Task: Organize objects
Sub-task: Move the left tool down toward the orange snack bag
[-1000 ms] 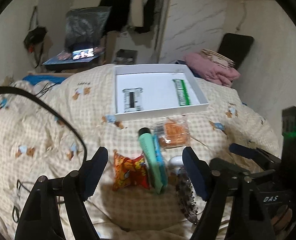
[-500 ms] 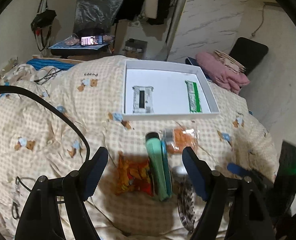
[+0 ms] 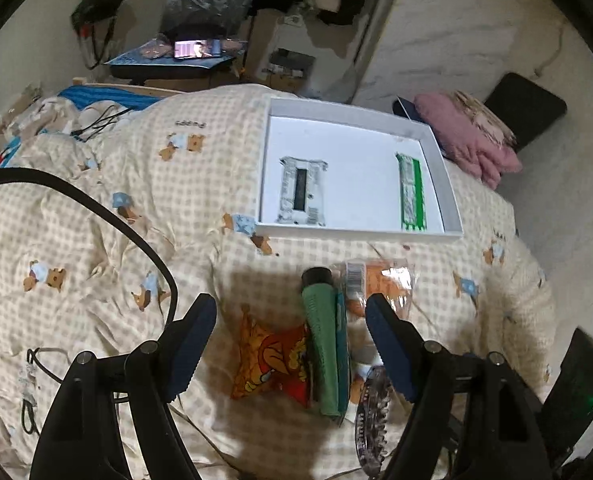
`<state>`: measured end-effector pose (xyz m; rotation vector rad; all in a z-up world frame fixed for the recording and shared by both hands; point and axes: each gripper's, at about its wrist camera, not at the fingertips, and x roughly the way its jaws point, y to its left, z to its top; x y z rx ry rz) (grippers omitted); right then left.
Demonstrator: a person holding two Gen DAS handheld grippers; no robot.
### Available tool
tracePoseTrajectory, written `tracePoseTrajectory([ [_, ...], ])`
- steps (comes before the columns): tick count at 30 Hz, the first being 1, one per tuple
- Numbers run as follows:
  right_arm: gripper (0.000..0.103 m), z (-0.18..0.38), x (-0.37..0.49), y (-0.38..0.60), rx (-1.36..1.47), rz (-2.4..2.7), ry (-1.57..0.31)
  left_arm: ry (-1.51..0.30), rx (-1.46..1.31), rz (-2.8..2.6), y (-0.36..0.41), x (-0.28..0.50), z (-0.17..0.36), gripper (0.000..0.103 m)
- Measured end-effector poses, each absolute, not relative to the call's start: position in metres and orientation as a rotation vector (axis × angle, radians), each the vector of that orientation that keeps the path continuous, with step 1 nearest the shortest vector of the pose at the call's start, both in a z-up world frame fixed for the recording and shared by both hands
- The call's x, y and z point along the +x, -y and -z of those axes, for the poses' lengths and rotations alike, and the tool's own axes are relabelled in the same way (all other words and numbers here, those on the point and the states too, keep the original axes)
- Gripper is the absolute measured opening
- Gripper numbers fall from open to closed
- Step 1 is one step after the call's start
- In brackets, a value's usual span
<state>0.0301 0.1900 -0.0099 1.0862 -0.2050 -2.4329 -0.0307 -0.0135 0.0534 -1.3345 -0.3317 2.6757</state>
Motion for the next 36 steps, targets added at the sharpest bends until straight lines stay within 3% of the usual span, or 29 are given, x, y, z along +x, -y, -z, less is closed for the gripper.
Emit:
tracePoseTrajectory([
  [9,0.103,0.011,0.030,-0.190,1.094,2.428,0.206,0.122,-1.421,-2.602,-0.016,-0.031,-0.043,0.083],
  [23,0.103,0.012,0.029,-0.189,1.102,2.423,0.206,0.197,-1.442,-2.638,-0.001,-0.031,-0.035,0.083],
  [28,0.103,0.014,0.029,-0.189,1.112,2.416,0.211,0.079,-1.452,-2.745,0.001,-0.031,-0.028,0.083],
  [32,0.103,0.015,0.028,-0.188,1.119,2.412,0.213,0.277,-1.452,-2.658,0.016,-0.032,-0.015,0.083],
  [36,0.103,0.015,0.028,-0.189,1.122,2.410,0.216,0.308,-1.491,-2.706,0.020,-0.032,-0.009,0.083],
])
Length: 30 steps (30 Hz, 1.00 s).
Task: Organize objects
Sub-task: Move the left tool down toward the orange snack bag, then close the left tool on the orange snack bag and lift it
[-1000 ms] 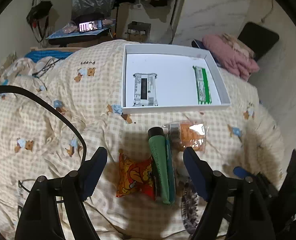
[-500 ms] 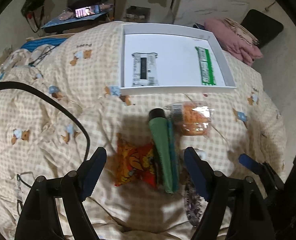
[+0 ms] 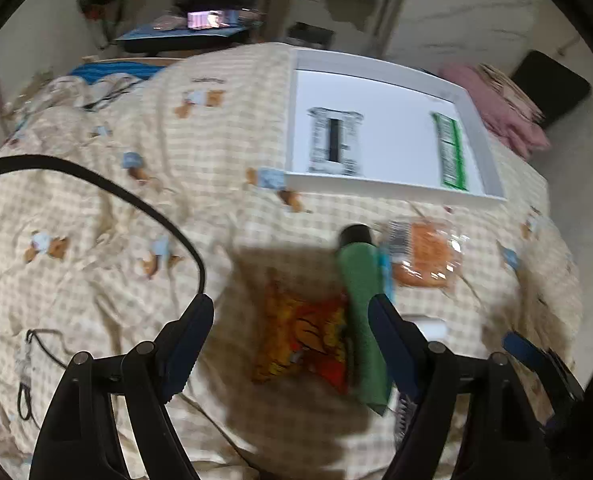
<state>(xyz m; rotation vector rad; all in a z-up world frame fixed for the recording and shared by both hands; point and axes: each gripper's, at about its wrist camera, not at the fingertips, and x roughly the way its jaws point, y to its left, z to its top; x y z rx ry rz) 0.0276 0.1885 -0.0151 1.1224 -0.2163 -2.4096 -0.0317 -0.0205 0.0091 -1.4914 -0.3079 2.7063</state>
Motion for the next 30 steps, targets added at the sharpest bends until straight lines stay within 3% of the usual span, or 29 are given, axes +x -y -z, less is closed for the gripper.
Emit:
tracePoseTrajectory([
  [5,0.103,0.015,0.028,-0.189,1.124,2.409,0.221,0.411,-1.607,-2.737,0.032,-0.030,0.006,0.082],
  [11,0.103,0.014,0.028,-0.190,1.124,2.409,0.222,0.324,-1.842,-2.683,0.030,-0.037,0.034,0.083],
  [15,0.103,0.014,0.028,-0.191,1.125,2.408,0.228,0.282,-1.828,-2.683,0.024,-0.035,0.031,0.084],
  [18,0.103,0.013,0.029,-0.191,1.126,2.408,0.228,0.354,-1.751,-2.628,0.026,-0.034,0.027,0.084],
  [20,0.103,0.013,0.029,-0.191,1.125,2.408,0.230,0.360,-1.733,-2.618,0.027,-0.034,0.023,0.079],
  [23,0.103,0.013,0.029,-0.191,1.127,2.407,0.229,0.405,-1.709,-2.555,0.027,-0.037,0.020,0.055],
  [30,0.103,0.016,0.028,-0.192,1.142,2.400,0.238,0.370,-1.729,-2.427,0.009,-0.041,0.025,0.056],
])
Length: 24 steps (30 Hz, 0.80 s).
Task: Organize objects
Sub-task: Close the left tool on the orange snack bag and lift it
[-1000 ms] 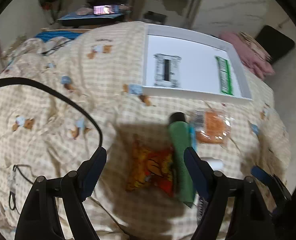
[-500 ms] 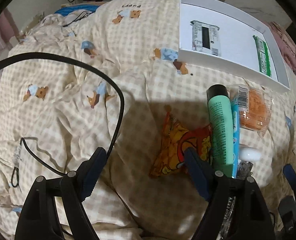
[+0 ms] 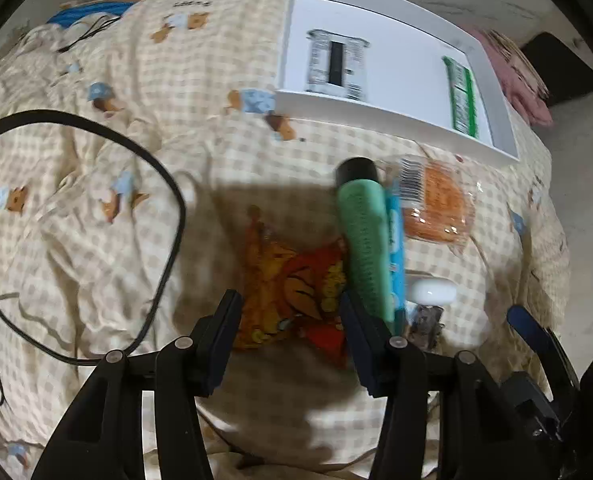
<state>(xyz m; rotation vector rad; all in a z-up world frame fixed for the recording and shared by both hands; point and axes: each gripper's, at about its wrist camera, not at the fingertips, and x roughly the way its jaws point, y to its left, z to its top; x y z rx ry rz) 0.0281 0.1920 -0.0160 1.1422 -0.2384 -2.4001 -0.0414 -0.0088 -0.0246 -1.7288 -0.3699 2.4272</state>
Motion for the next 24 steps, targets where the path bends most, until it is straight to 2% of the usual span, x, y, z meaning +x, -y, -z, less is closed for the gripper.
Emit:
tracePoseTrajectory([
  [2,0.103,0.016,0.028,-0.192,1.141,2.401,0.237,0.326,-1.747,-2.402,0.002,-0.046,0.027,0.062],
  [5,0.103,0.017,0.029,-0.192,1.145,2.400,0.238,0.260,-1.793,-2.409,-0.004,-0.053,0.034,0.062],
  [10,0.103,0.017,0.028,-0.191,1.152,2.398,0.238,0.375,-1.814,-2.351,0.003,-0.059,0.046,0.062],
  [12,0.103,0.017,0.027,-0.191,1.155,2.397,0.239,0.368,-1.796,-2.343,0.001,-0.058,0.045,0.050],
  [15,0.103,0.017,0.028,-0.192,1.156,2.396,0.242,0.343,-1.754,-2.374,-0.002,-0.054,0.038,0.049],
  [19,0.103,0.017,0.028,-0.192,1.155,2.396,0.243,0.467,-1.660,-2.397,0.013,-0.044,0.022,0.047],
  [24,0.103,0.018,0.026,-0.193,1.164,2.391,0.249,0.535,-1.386,-2.472,0.025,-0.025,-0.015,0.047],
])
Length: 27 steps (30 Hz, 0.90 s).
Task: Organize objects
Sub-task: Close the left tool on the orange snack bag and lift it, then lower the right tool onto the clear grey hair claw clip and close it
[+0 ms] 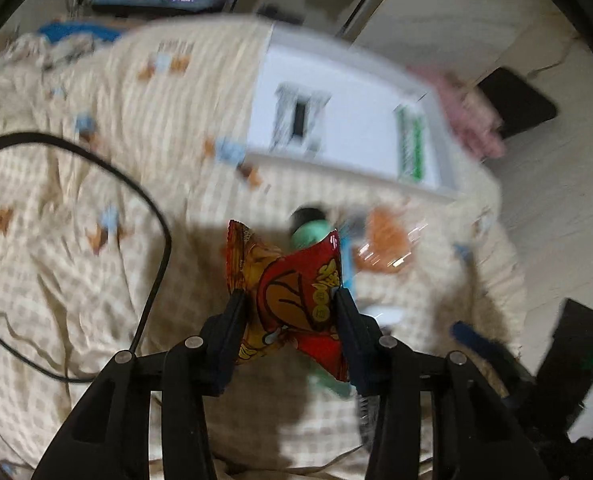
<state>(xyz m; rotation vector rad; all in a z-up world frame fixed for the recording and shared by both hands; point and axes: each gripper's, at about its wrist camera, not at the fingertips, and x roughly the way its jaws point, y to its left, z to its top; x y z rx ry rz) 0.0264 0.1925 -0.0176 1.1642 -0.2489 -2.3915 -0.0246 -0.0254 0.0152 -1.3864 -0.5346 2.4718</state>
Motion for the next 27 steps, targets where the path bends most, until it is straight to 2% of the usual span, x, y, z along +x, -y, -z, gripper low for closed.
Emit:
tracePoseTrajectory([
  [6,0.103,0.018,0.027,-0.193,1.166,2.392,0.255,0.567,-1.199,-2.505,0.036,-0.024,-0.034,0.047],
  [16,0.103,0.022,0.025,-0.192,1.188,2.382,0.266,0.654,-1.374,-2.399,0.033,-0.029,-0.001,0.047],
  [27,0.103,0.021,0.024,-0.192,1.190,2.381,0.268,0.587,-1.449,-2.401,0.026,-0.030,0.008,0.048],
])
